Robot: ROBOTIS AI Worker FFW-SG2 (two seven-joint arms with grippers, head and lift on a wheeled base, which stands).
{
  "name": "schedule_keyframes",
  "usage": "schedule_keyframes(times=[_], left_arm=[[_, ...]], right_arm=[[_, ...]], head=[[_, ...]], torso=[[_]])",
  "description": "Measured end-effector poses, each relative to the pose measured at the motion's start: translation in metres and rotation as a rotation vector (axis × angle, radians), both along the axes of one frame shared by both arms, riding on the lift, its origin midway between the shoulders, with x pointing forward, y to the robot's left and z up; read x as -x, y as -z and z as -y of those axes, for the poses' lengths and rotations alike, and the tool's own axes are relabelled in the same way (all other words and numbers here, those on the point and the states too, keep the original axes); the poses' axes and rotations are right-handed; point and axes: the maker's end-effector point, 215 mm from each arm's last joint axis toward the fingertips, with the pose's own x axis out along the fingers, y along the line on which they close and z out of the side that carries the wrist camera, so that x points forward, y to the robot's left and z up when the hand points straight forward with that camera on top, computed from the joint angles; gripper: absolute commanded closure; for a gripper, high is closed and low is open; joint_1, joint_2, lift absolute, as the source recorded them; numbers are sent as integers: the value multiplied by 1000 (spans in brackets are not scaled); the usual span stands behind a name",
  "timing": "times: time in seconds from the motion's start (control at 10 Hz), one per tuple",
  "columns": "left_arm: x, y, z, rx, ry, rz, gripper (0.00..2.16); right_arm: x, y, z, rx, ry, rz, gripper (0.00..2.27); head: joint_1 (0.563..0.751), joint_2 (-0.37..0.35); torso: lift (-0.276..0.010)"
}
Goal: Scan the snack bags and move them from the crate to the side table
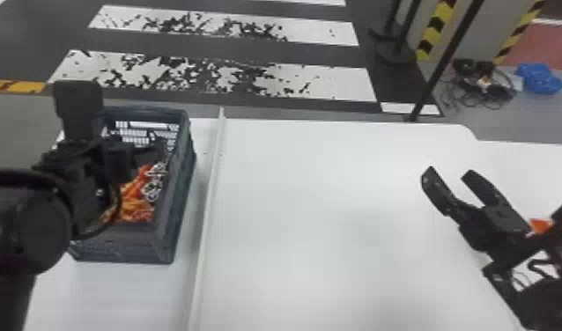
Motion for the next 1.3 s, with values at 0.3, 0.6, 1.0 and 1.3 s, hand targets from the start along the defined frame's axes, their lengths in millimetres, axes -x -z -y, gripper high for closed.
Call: schedule_keyframes(times=[0.3,0.6,1.0,1.3], left_arm=[[16,20,-22,9,-20,-106,326],[27,44,-25,9,-13,-224,329],[15,54,-20,19,-10,-273,333],[12,68,-23,19,-17,-327,333]], right_arm=[[0,1,-1,-3,-4,-1,83],[3,3,-7,-7,-14,-8,83],[10,5,-10,-7,-22,-15,83],[8,2,-7,-3,-26,-12,83]], head=[[695,-62],[695,-52],[695,-52],[695,-52]], torso=[[-87],[-87],[-87],[-87]])
